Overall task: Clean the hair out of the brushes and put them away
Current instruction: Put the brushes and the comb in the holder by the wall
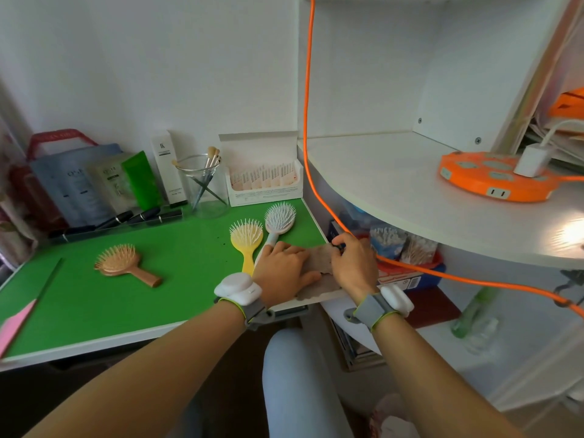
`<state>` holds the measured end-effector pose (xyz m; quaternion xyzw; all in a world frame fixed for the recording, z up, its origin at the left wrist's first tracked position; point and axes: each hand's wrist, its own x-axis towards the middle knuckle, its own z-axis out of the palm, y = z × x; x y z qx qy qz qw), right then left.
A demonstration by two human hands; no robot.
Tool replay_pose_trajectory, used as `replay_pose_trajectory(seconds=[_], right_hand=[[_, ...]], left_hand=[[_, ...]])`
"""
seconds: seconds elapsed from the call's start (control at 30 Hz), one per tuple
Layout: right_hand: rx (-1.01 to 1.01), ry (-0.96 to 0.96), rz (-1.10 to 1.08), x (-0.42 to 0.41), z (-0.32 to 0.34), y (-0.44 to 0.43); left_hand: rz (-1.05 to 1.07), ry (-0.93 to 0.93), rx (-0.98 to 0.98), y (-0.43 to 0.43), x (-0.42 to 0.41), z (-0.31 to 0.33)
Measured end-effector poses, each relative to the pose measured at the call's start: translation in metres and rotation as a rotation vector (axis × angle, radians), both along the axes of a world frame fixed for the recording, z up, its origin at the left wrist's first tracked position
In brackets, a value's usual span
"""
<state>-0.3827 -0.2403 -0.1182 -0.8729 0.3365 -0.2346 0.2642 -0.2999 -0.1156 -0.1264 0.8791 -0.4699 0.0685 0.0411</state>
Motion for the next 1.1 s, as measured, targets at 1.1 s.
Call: replay_pose_trajectory(seconds=[1.1], right_hand=[[0.067, 0.089, 0.283, 0.063, 0.031, 0.036]], left_hand=[[0.479, -0.004, 0.069, 0.005, 0.031, 0.021]])
